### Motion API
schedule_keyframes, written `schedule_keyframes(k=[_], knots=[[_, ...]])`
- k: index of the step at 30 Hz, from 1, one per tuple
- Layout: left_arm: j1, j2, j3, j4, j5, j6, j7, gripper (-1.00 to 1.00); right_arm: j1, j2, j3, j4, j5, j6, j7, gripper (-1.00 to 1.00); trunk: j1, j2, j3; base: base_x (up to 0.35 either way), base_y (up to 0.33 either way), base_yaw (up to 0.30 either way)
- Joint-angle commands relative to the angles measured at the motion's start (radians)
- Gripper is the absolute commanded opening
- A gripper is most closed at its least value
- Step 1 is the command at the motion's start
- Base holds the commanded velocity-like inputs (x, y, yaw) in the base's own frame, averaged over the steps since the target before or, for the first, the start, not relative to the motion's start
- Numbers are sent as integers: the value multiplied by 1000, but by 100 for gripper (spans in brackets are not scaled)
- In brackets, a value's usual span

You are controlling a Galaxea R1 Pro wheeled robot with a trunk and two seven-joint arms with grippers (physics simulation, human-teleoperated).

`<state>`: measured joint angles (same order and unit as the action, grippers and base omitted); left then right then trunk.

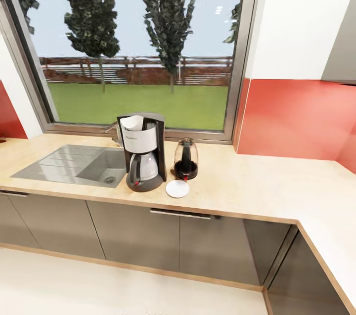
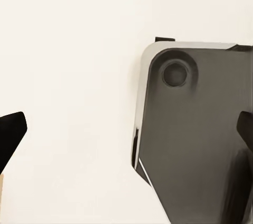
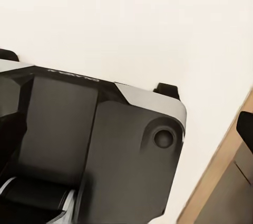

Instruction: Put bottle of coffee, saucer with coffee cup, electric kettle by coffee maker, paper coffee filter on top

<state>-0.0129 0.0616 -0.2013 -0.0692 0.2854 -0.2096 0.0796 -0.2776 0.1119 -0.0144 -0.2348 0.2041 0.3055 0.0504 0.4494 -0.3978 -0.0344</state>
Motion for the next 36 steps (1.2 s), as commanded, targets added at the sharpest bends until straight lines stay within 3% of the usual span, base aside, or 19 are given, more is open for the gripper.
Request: schedule_keyframes(k=[1,15,36], knots=[[-1,0,-9,0,7,-3,3,100,0,0,-2,-2,11,7,5,100,1,-2,-3,0,0,213],[-1,-7,-10,-15,7,-4,0,100,0,0,-1,21,11,3,4,100,1,-2,-12,11,13,255],[-2,-16,-9,-15,8,-1,2,100,0,0,-1,24,12,3,-1,100,1,-2,-23,139,270,271]])
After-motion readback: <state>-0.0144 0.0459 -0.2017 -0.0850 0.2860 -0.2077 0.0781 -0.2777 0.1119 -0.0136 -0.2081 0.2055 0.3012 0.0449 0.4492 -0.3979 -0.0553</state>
